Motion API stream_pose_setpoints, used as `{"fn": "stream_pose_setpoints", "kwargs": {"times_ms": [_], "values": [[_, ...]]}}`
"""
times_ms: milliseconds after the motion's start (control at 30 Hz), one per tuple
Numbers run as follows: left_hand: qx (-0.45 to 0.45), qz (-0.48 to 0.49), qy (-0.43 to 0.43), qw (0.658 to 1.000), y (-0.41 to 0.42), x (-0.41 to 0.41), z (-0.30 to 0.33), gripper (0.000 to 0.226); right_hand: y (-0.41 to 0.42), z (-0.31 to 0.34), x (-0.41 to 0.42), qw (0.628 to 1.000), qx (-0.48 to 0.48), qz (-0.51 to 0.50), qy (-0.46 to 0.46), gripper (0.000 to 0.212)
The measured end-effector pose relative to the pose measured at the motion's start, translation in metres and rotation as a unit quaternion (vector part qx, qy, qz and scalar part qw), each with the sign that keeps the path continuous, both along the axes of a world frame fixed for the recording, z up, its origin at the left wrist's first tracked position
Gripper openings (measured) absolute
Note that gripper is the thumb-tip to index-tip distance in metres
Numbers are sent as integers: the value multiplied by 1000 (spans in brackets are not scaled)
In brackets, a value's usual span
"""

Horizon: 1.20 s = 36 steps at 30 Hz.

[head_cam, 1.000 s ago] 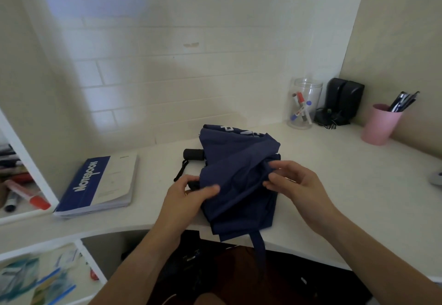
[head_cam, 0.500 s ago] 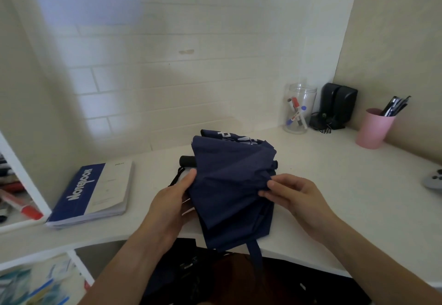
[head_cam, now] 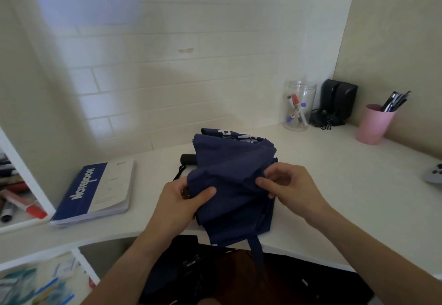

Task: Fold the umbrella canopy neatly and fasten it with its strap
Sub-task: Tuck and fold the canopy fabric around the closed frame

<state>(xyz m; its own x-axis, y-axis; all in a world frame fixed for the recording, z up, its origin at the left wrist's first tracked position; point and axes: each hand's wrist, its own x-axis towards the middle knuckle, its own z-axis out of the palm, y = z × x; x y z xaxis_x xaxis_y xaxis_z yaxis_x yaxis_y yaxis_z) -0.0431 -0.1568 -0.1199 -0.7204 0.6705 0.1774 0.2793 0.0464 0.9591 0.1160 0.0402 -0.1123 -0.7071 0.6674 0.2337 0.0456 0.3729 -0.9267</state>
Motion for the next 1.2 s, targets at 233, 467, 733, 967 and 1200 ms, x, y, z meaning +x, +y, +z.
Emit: {"fn": "stream_pose_setpoints", "kwargs": {"times_ms": [233,467,733,967,1200], "values": [[-22,-60,2,998,-10,-14,-8,20,10,-5,13,996,-77,31,18,9],[-32,-74,-47,996,-14,-14,-5,31,15,-14,20,988,-142,60,6,11],[-71,-70,17,995,-23,-5,-7,31,3,-9,19,981,-179,78,-4,39],[-200,-31,249,947,-26,3,-25,26,3,-21,17,979,118,-38,-159,26],[-112,-17,413,903,-28,13,-26,35,-7,-18,26,885,454,47,-96,43]]}}
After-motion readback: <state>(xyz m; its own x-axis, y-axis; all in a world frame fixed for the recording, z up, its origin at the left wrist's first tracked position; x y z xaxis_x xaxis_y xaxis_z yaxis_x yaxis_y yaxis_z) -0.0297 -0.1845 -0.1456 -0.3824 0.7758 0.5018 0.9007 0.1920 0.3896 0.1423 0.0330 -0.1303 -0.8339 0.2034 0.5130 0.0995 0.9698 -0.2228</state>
